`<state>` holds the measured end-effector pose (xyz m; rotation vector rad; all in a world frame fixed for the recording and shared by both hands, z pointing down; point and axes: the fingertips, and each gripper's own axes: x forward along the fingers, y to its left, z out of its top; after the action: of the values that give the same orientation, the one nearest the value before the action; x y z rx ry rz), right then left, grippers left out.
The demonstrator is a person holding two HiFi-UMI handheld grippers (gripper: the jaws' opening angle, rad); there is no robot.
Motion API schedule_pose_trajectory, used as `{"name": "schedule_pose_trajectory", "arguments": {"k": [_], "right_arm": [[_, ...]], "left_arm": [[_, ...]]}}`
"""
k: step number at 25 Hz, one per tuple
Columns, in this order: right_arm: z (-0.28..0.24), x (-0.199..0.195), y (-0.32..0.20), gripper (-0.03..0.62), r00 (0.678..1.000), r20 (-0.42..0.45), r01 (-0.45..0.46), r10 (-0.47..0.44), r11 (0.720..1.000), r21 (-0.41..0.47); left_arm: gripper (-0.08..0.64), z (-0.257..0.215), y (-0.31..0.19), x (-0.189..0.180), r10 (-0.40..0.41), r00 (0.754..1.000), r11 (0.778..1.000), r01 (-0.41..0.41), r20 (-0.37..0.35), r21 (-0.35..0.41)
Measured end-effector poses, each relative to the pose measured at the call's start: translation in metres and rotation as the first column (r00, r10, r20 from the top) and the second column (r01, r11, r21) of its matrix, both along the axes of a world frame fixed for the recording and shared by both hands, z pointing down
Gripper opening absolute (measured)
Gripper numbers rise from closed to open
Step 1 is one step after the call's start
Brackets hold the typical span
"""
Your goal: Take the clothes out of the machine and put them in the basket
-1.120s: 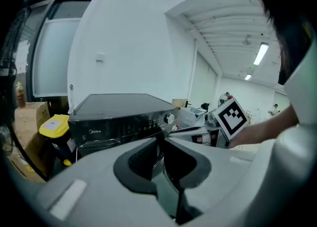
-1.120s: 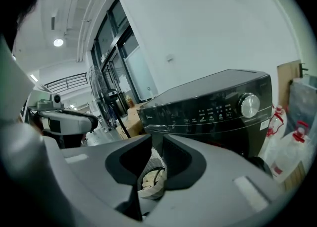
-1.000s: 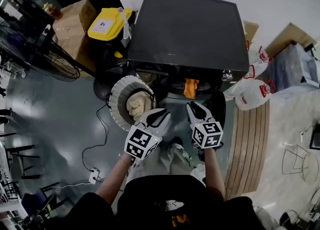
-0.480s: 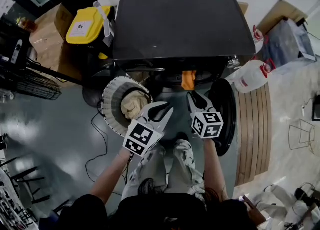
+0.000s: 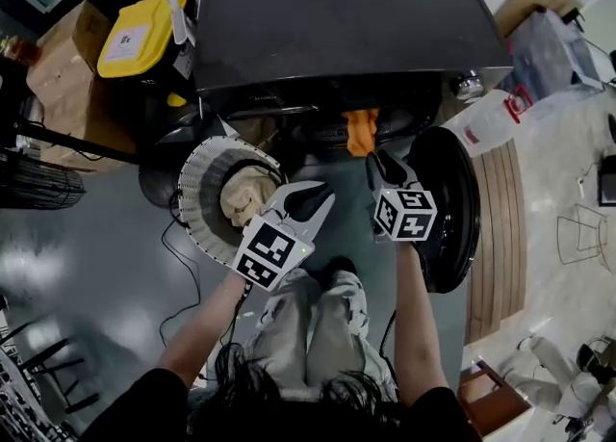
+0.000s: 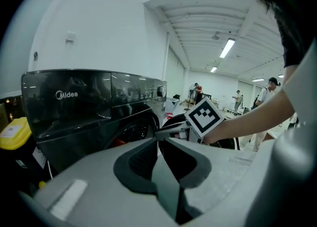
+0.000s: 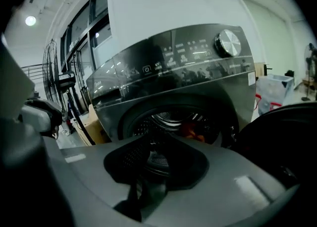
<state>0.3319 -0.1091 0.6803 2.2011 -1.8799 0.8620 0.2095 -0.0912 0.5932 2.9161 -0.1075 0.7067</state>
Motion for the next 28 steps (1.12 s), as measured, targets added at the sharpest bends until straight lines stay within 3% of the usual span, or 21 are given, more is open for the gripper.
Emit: {"name": "schedule_pose_trajectory", "arguments": {"k": [10, 19, 24, 28], "right_arm": [[0.114, 0.035, -0.04, 0.121, 0.994, -0.089, 0.055, -0.062, 0.996, -0.074], [0.205, 0.076, -0.072, 0.181, 0.991, -0.133, -0.013, -0.007, 0.989, -0.149], [0.248, 0.093, -0.083, 0.214, 0.99, -0.14, -0.051, 0.021, 0.976, -0.213], [0.268, 0.113, -0.096, 0.242, 0.979, -0.198, -0.102, 0.047, 0.956, -0.275]], "left_arm": [[0.012, 0.078, -0.003, 0.034, -0.029, 0.997, 0.999, 0.027, -0.073, -0.025], [0.012, 0.159, -0.025, 0.043, -0.035, 0.998, 0.999, 0.035, -0.049, 0.0], [0.012, 0.177, -0.034, 0.041, -0.031, 0.998, 0.999, 0.032, -0.054, 0.002], [0.012, 0.184, -0.044, 0.038, -0.034, 0.998, 0.999, 0.035, -0.062, 0.015]]}}
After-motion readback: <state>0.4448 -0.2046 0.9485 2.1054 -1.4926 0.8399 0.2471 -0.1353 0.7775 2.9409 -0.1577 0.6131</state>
